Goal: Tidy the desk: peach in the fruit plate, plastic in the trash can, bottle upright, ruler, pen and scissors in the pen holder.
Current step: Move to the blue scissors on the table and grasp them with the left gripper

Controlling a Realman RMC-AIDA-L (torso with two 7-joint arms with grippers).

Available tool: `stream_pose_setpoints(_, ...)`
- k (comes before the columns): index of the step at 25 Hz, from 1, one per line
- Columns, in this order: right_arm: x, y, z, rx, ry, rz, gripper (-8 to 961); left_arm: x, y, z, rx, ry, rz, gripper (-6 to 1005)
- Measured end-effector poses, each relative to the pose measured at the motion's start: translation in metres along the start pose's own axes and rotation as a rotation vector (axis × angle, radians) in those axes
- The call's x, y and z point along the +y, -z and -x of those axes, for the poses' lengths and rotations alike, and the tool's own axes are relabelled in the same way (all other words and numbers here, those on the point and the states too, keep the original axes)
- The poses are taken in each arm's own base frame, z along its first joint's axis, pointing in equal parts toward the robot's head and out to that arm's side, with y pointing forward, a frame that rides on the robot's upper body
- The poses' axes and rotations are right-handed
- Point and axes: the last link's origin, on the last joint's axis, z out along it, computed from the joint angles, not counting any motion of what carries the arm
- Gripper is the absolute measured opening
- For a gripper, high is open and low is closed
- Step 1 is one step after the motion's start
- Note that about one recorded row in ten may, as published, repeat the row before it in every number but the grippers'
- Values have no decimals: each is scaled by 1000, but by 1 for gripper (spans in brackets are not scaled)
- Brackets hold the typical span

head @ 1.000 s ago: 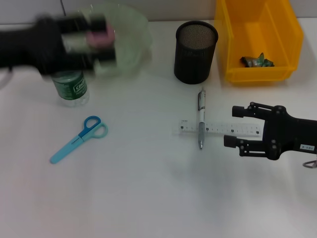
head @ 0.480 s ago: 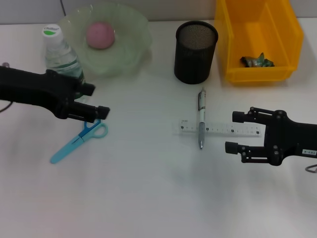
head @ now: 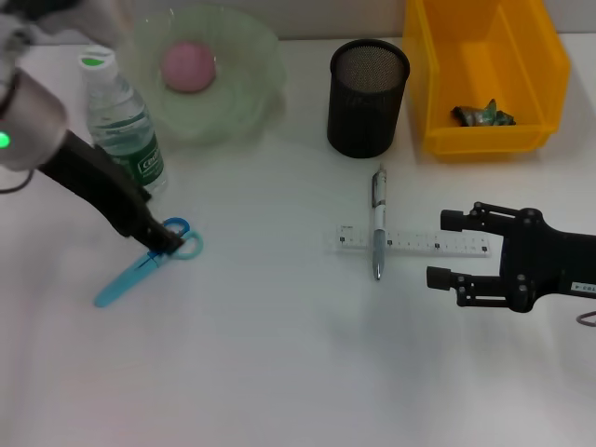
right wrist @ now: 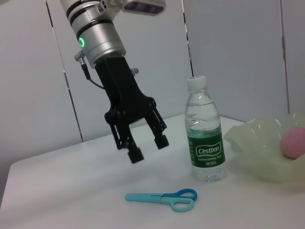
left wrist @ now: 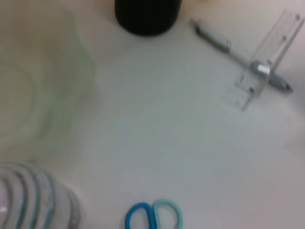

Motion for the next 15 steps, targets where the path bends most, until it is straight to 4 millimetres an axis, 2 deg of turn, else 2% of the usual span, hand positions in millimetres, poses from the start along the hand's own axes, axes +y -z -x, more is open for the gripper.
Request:
stream_pose_setpoints(3, 0, 0, 0, -1, -1, -2, 810, 8, -16, -8, -102, -30, -21, 796)
stream_pose_setpoints(5, 0, 0, 0, -2, -2, -3, 810, 8, -16, -8, -102, -30, -21, 796)
stream_pose_setpoints(6, 0, -1, 0, -2, -3, -4, 810, 11, -28, -10, -144, -48, -45, 796)
stream_pose_setpoints(10, 0, -1, -1, -3, -4, -5, 810, 11, -31, -10, -153, -52, -52, 796)
stream_pose_setpoints(11, 1, -1, -1, -3, -6, -4, 810, 12, -40, -9, -186, -55, -73, 796)
stream_pose_setpoints(15, 1, -1, -1, -4, -9, -3, 810, 12, -48, -6, -213, -53, -80, 796)
